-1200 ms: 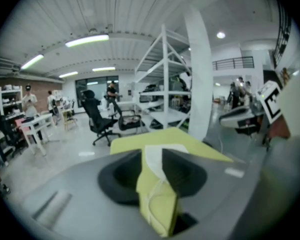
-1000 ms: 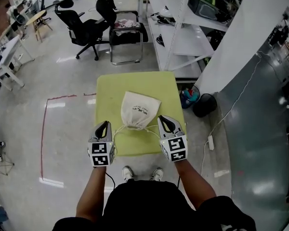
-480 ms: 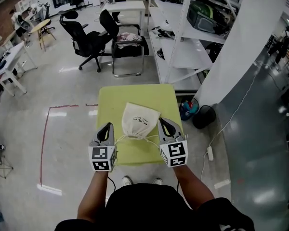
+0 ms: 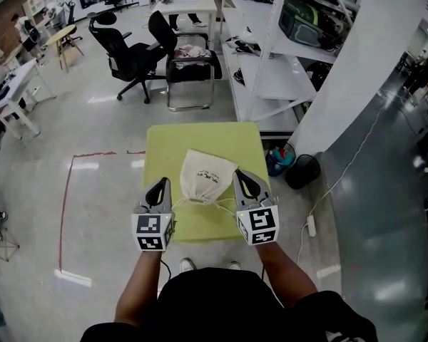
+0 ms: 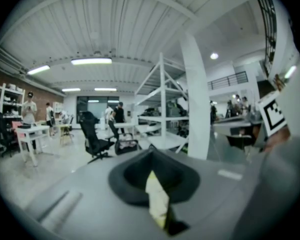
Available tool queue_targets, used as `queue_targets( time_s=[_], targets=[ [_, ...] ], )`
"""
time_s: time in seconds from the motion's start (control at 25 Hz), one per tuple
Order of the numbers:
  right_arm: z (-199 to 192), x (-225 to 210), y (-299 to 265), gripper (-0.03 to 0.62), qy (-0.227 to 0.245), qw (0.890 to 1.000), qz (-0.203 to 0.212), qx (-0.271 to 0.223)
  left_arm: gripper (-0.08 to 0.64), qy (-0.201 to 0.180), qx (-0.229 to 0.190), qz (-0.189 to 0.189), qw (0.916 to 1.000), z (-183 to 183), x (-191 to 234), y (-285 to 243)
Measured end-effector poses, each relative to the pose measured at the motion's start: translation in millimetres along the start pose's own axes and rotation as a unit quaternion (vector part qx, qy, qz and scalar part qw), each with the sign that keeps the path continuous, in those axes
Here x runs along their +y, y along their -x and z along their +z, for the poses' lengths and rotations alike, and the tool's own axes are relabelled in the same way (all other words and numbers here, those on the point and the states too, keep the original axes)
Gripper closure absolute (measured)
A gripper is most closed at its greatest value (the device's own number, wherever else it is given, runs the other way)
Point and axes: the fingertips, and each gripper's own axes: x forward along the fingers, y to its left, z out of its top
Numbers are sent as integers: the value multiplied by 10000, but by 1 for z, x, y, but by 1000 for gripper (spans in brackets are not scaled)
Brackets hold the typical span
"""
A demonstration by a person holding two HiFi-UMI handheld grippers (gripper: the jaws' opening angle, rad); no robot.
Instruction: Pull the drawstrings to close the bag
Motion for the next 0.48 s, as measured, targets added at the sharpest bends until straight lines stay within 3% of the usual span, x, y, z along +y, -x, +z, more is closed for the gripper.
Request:
queue_targets(
  time_s=[0.48],
  targets=[
    [-8, 3, -7, 584, 32, 9999, 27, 94, 554, -29, 59, -15, 10000, -4, 4, -3]
  ],
)
